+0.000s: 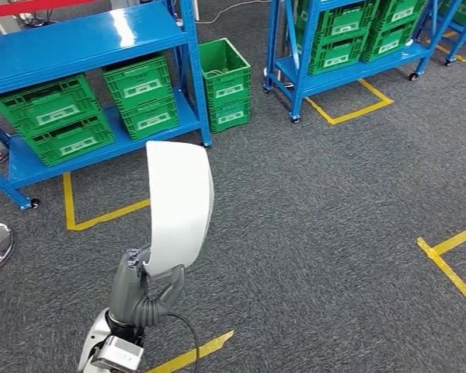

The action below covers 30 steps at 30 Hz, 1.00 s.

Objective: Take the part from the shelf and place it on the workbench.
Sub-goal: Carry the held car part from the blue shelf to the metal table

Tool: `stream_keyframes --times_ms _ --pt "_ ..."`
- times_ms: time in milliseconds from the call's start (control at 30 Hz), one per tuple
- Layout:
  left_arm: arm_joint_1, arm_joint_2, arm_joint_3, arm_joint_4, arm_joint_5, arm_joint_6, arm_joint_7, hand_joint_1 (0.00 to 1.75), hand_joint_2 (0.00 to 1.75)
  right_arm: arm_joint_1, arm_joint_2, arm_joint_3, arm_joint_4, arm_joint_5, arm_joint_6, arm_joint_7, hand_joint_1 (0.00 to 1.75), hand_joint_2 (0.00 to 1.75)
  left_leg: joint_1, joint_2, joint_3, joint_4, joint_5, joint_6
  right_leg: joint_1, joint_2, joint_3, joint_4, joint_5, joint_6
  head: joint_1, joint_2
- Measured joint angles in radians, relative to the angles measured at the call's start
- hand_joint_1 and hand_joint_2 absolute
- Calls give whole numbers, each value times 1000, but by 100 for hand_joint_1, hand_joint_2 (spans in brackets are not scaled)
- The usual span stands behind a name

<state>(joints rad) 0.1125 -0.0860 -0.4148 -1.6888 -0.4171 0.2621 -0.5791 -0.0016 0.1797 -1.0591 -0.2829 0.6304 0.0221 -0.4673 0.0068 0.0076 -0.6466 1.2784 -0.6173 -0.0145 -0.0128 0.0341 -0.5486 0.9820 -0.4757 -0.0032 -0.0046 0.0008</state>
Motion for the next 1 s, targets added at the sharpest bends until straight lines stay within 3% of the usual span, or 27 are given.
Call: stream_keyframes --times_ms 67,100,167,200,267,333,400,467,500,533,600,667,700,767,833,867,933,967,1000 --pt "0 1 0 0 0 0 0 175 175 0 0 -1 1 0 0 0 0 175 0 -15 51 -106 71 9 1 23 0 3 1 1 0 0" --pt "0 1 0 0 0 0 0 175 175 0 0 -1 2 0 0 0 0 175 0 -35 83 -174 102 15 2 35 0 4 2 3 1 0" --pt "0 1 0 0 0 0 0 175 175 -3 0 -1 2 0 0 0 0 175 1 -68 121 -264 128 23 2 55 -9 8 6 12 0 0" --pt "0 2 0 0 0 0 0 175 175 -3 0 -1 3 0 0 0 0 175 0 -73 124 -276 124 25 1 64 -16 9 9 19 0 0" --pt "-1 1 0 0 0 0 0 175 175 1 0 -1 3 0 0 0 0 175 0 -57 123 -286 127 29 -3 71 -29 10 13 33 -1 0" --pt "-2 -1 0 -1 0 -1 0 175 175 2 0 -1 3 0 0 0 0 175 4 -35 124 -296 135 39 -1 33 -54 48 -15 43 4 0" --pt "0 -2 1 -1 0 -1 0 175 175 -1 0 -1 3 0 0 0 0 175 4 -9 121 -300 139 44 -1 -15 -112 166 -80 52 9 0" --pt "2 -2 1 0 -2 -1 0 175 175 -2 0 -1 3 1 0 0 0 175 2 18 118 -299 139 44 -3 -27 -162 281 -123 59 9 0" --pt "2 -2 1 0 -2 -1 0 175 175 -1 0 -2 3 2 0 0 0 175 2 30 118 -298 139 44 -3 -29 -162 292 -119 62 10 0" --pt "3 -2 1 0 -3 -1 0 175 175 0 0 -2 3 2 0 0 0 175 2 40 118 -297 138 44 -4 -33 -141 259 -97 62 10 0" --pt "3 -2 1 0 -3 -1 0 175 175 1 -1 -2 3 4 0 0 0 175 0 59 118 -294 135 39 -2 -62 -59 119 -42 58 10 0" --pt "2 -2 1 0 -4 0 0 175 175 -2 -2 -2 3 6 -1 0 0 175 -6 72 118 -290 133 30 2 -86 -1 19 -17 47 9 0" --pt "2 -2 1 0 -4 0 0 175 175 -3 -2 -2 3 6 -1 0 0 175 -8 78 118 -288 132 25 5 -89 6 5 -18 41 8 0" --pt "2 -2 1 -1 -5 0 -1 175 175 -1 -2 -5 3 7 -1 0 0 175 -8 88 119 -288 132 15 4 -71 2 6 -13 29 7 0" --pt "1 -2 0 -1 -5 0 -2 175 175 0 -2 -8 3 7 -1 0 0 175 -4 63 111 -262 106 4 1 -57 0 3 -7 16 4 0" --pt "2 -2 0 -2 -5 0 -2 175 175 -1 -2 -8 3 7 -2 0 0 175 -2 41 94 -220 77 -1 -1 -49 0 1 -4 10 2 0" --pt "4 0 1 -3 -5 0 -3 175 175 -3 -2 -8 3 7 -2 0 0 175 0 7 37 -85 7 -6 0 -30 -5 2 0 4 -1 0" --pt "5 1 1 -3 -5 0 -3 175 175 -3 -2 -8 3 7 -2 0 0 175 1 3 10 -25 -14 -6 1 -19 -6 2 1 2 0 0" --pt "5 2 1 -3 -5 0 -3 175 175 -3 -2 -9 3 7 -2 0 0 175 0 1 -4 4 -15 -5 2 -8 -7 2 2 1 0 0"
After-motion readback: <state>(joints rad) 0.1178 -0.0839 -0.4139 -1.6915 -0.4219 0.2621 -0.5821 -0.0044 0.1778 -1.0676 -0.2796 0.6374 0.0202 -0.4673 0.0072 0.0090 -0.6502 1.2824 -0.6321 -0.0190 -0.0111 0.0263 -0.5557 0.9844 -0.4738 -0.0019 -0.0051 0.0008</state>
